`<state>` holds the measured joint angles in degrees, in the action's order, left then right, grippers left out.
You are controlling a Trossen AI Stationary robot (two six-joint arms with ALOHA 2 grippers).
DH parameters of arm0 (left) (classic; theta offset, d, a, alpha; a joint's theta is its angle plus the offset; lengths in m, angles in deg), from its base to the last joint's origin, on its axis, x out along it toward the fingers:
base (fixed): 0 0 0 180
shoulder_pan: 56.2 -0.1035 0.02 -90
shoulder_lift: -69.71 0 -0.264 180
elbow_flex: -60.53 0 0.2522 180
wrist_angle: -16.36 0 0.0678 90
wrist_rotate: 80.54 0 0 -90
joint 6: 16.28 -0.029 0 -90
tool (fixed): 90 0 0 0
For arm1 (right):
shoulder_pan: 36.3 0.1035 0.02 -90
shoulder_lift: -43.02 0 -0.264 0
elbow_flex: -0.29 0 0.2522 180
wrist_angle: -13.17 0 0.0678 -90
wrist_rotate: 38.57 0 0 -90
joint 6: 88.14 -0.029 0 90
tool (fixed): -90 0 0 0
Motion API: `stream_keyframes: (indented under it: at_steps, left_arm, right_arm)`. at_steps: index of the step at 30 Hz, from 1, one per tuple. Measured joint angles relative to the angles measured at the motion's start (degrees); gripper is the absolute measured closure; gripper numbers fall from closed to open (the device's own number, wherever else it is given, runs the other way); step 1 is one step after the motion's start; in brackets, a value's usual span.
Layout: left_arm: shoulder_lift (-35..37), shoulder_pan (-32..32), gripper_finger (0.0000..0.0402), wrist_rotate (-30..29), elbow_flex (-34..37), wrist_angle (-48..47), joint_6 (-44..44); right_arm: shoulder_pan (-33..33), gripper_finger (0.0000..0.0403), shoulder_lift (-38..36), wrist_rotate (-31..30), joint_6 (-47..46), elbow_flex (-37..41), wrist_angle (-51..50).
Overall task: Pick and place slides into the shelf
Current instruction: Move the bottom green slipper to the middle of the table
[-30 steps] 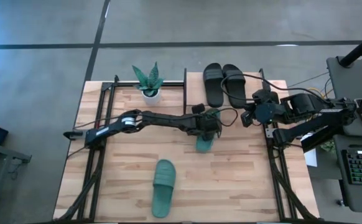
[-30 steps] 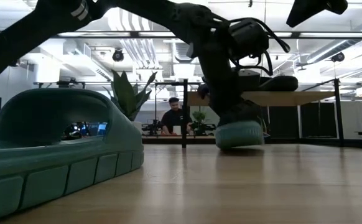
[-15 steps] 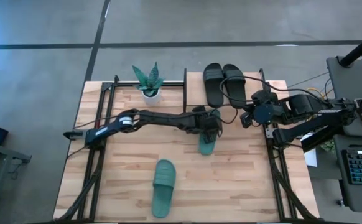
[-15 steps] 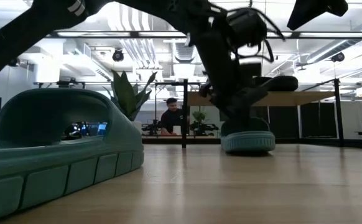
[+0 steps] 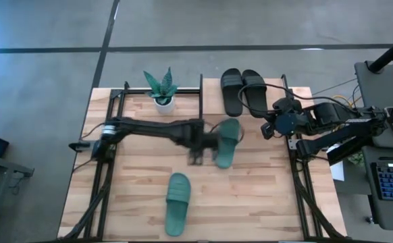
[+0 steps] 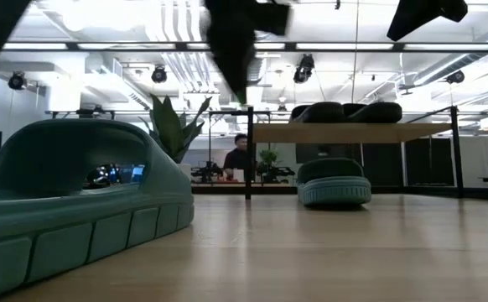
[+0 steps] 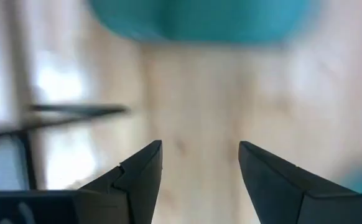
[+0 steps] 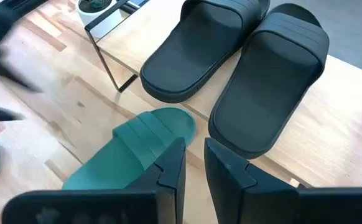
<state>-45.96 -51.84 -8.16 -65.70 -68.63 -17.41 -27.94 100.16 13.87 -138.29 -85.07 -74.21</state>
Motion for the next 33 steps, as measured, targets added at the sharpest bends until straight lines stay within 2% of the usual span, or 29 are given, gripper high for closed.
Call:
stream_keyframes:
  at_steps: [3,8,12,16,19,25,27,30,33]
  left_arm:
    - [6.49,4.51,0.0204,3.87,7.26,1.64,-0.04]
    - [15.19,15.76,0.0205,2.86,18.19,5.76,5.16]
    - [17.64,25.43,0.0208,0.72,23.68,11.19,5.76]
    - [16.08,31.75,0.0208,-1.67,25.03,14.71,15.40]
    - [13.00,33.84,0.0208,-4.14,24.99,14.82,20.31]
    - [7.89,34.17,0.0208,-3.82,24.63,15.22,26.99]
    - [6.95,34.17,0.0208,-5.45,24.75,14.71,28.93]
    - [6.01,34.17,0.0208,-9.00,24.75,14.78,29.33]
    - [4.66,33.82,0.0208,-9.34,24.75,15.04,29.39]
  right_arm:
    - [0.00,0.0351,0.02,-0.02,1.40,0.23,0.11]
    - [0.00,0.0351,0.02,-0.04,3.84,0.65,0.12]
    - [-0.01,0.0351,0.04,-0.09,5.57,0.93,0.18]
    - [0.00,0.0351,0.04,-0.15,6.67,1.22,0.25]
    - [0.00,0.0351,0.06,-0.18,6.69,1.41,0.31]
    - [0.00,0.0351,0.04,-0.24,6.71,1.58,0.41]
    - [0.00,0.0351,0.04,-0.24,6.71,1.58,0.41]
    - [0.00,0.0351,0.04,-0.22,6.71,1.58,0.41]
    - [0.00,0.0351,0.04,-0.18,6.69,1.58,0.41]
